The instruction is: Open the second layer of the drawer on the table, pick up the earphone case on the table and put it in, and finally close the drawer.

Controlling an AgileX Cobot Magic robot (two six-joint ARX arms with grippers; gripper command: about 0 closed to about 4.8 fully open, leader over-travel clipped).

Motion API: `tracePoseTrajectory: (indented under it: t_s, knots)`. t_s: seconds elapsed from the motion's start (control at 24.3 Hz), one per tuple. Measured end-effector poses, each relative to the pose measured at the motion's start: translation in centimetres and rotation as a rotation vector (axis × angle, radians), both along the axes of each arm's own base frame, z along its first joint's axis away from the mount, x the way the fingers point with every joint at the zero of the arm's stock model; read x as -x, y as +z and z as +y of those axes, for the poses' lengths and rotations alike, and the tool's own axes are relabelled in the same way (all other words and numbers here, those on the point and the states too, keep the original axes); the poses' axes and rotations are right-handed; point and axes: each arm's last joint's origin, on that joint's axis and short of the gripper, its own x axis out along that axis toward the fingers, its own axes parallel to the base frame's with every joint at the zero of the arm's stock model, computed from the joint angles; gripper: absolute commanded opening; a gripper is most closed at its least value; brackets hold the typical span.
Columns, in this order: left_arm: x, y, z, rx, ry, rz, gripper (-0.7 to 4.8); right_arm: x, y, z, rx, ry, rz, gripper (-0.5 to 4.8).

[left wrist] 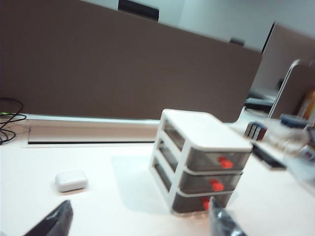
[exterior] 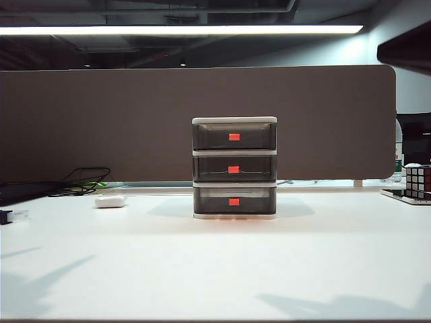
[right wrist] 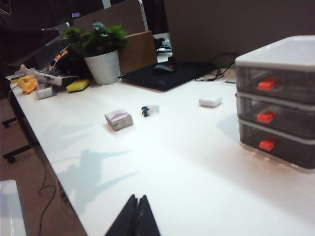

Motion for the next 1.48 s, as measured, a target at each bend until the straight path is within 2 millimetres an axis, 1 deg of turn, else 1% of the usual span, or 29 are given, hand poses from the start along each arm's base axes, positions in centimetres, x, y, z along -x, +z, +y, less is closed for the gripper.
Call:
tracePoseTrajectory:
  t_s: [0.04, 0.21, 0.29, 0.33, 0.41, 0.49, 0.54, 0.58, 0.7, 0.74, 0.87, 0.99, 1.03, 1.07, 1.15, 1.19, 1.24, 1.4, 1.48]
  knots:
    - [-0.8, 0.3, 0.0, -0.018, 0.002, 0.013, 3.50, 0.0, 0.2, 0.0, -0.009, 0.000, -0.016, -0.02]
    - [-3.3, 0.3, 0.0, -0.039, -0.012, -0.010, 3.51, 0.0, 0.3, 0.0, 0.000, -0.014, -0.038, -0.02]
    - [-4.7, -0.3, -0.1, -0.088, -0.019, -0.002, 3.62, 0.0, 0.3, -0.1, 0.008, -0.029, -0.048, -0.02]
    - [-5.2, -0.7, -0.1, -0.105, -0.019, 0.021, 3.77, 0.0, 0.3, -0.1, 0.011, -0.030, -0.051, -0.02]
    - [-6.5, -1.7, -0.1, -0.153, -0.020, 0.048, 3.77, -0.1, 0.3, -0.1, 0.014, -0.041, -0.055, -0.02]
    - [-7.8, -2.6, -0.1, -0.165, -0.023, 0.064, 3.80, -0.1, 0.9, -0.1, 0.021, -0.055, -0.059, -0.03]
    - [-8.4, -3.0, -0.1, -0.166, -0.028, 0.063, 3.89, -0.1, 1.6, -0.1, 0.028, -0.060, -0.077, -0.03]
    - [-8.8, -3.1, -0.1, -0.166, -0.031, 0.051, 4.02, -0.1, 2.1, -0.1, 0.035, -0.065, -0.090, -0.03]
    - [-10.1, -3.7, -0.1, -0.167, -0.036, 0.066, 4.06, -0.5, 3.6, 0.1, 0.077, -0.088, -0.098, -0.02]
    - [-11.0, -3.7, -0.2, -0.179, -0.054, 0.076, 4.08, -1.0, 4.2, 0.4, 0.115, -0.092, -0.088, -0.02]
    - [-13.1, -3.2, -0.3, -0.219, -0.099, 0.057, 4.09, -2.6, 5.3, 1.4, 0.167, -0.086, -0.052, -0.02]
    - [-14.8, -3.2, -0.3, -0.255, -0.105, 0.059, 4.09, -5.0, 6.8, 3.0, 0.175, -0.082, -0.053, -0.02]
    - [-15.3, -3.4, -0.3, -0.273, -0.106, 0.059, 4.35, -5.5, 7.3, 3.3, 0.183, -0.082, -0.064, -0.02]
    - [-16.2, -3.5, -0.3, -0.285, -0.107, 0.068, 4.74, -6.6, 8.0, 4.0, 0.209, -0.070, -0.078, -0.02]
    - [-18.0, -4.1, 0.1, -0.293, -0.106, 0.116, 4.79, -8.4, 9.0, 5.4, 0.252, -0.044, -0.088, -0.02]
    - [-18.5, -4.4, 0.2, -0.292, -0.107, 0.137, 4.79, -9.2, 9.3, 5.9, 0.268, -0.038, -0.084, -0.02]
    - [-19.1, -4.8, 0.4, -0.286, -0.125, 0.164, 4.79, -10.7, 10.0, 6.8, 0.293, -0.035, -0.085, -0.02]
    - [-20.9, -5.6, 0.8, -0.311, -0.131, 0.182, 4.79, -13.9, 12.0, 8.7, 0.330, -0.041, -0.136, -0.02]
    - [-21.4, -5.9, 1.0, -0.319, -0.126, 0.195, 4.79, -14.7, 12.4, 9.0, 0.341, -0.053, -0.145, -0.02]
